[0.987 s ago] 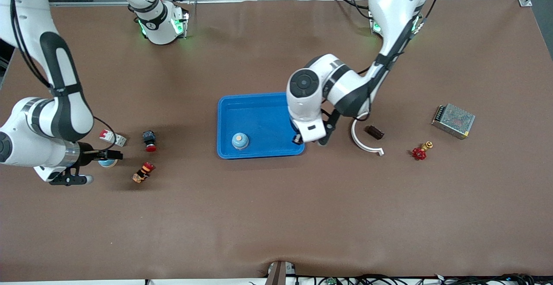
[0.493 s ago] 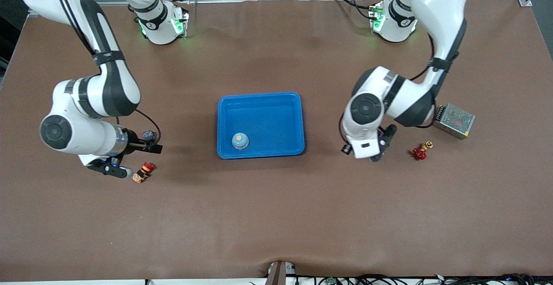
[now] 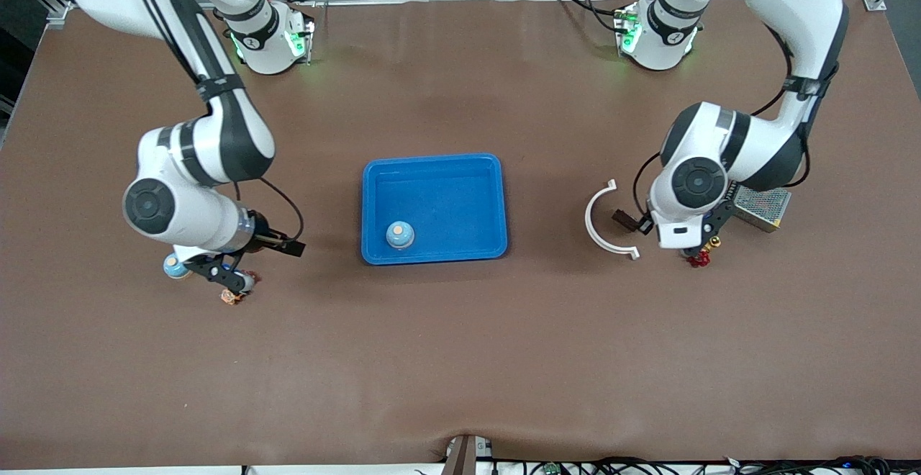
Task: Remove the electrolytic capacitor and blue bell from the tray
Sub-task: 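Lift the capacitor with the left gripper while the right gripper sets the bell down, then grasp the second bell with the right gripper while the left gripper places the capacitor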
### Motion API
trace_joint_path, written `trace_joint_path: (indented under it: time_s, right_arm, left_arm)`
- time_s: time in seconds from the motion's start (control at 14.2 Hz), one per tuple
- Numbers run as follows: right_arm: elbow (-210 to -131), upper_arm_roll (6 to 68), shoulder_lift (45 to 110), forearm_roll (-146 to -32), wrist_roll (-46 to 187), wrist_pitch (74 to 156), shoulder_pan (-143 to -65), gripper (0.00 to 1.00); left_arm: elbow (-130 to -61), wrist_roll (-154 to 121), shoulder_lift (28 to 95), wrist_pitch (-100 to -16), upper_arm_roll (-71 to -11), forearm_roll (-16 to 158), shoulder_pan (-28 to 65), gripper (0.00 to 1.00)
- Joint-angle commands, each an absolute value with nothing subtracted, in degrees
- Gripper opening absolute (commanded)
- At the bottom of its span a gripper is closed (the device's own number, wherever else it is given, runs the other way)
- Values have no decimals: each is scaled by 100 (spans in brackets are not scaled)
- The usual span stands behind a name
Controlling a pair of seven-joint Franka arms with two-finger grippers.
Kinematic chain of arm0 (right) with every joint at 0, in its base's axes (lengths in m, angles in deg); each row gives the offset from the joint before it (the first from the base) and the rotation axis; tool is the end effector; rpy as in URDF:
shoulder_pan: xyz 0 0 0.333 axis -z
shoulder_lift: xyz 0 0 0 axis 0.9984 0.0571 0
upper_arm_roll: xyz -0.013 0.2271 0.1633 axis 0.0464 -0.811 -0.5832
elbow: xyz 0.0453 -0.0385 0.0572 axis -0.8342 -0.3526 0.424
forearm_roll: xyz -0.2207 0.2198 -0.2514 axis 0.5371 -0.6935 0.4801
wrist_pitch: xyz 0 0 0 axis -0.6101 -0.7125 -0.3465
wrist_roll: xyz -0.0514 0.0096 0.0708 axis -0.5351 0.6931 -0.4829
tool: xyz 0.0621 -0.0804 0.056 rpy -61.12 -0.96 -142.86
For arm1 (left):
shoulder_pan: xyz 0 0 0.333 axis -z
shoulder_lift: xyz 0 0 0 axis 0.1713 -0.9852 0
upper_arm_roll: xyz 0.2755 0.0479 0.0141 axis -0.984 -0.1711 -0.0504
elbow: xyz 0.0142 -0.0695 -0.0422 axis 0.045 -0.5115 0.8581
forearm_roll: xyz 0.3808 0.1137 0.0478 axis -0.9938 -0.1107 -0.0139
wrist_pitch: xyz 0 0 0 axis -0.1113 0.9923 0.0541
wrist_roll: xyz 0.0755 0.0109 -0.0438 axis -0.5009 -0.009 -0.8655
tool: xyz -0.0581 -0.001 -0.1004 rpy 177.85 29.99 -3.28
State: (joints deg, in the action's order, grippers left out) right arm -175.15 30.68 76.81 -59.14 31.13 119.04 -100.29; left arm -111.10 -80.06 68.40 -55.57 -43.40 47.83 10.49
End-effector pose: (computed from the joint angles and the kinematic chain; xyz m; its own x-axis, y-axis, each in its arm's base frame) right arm 0.6039 0.1613 0.2751 0.9043 -0.3989 -0.1519 -0.4066 -0.9134 -0.0217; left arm 0.5370 -0.1423 0.2281 0.6985 0.7154 -0.0170 0.6719 -0.6639 -0.3284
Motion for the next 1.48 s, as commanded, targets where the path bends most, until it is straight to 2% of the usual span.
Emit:
trace_joint_path:
  time_s: [0.0,0.14,0.35,0.63,0.92,1.13,1.27,1.41]
  right_arm:
    - [-18265,3120,7340,-6000,2510,12660,-10455,100]
    - [-18459,3129,7383,-5991,1966,13187,-10824,100]
    - [-18565,3129,7428,-5982,1612,13523,-11054,100]
    - [-18951,3129,7463,-5982,1541,14173,-11124,100]
    - [-18961,3129,7603,-5982,1138,14350,-11388,100]
    - [-18952,3137,7971,-5982,856,14797,-11660,100]
    - [-18909,3137,8139,-5973,558,14956,-11836,100]
    - [-18812,3137,8227,-5973,460,14957,-11898,100]
  left_arm:
    - [-11834,-7297,7208,-5909,-4288,4859,680,0]
    - [-12220,-6901,7243,-6391,-4297,4825,460,0]
    - [-12634,-6575,7208,-7095,-4323,4754,327,0]
    - [-12670,-6434,7094,-7281,-4305,4377,99,0]
    - [-12661,-6416,6909,-7413,-4314,4209,2,0]
    - [-12661,-6416,6848,-7422,-4314,4069,-7,0]
    - [-12661,-6425,6804,-7457,-4314,4068,-7,10]
    - [-12644,-6416,6743,-7484,-4314,4068,2,25]
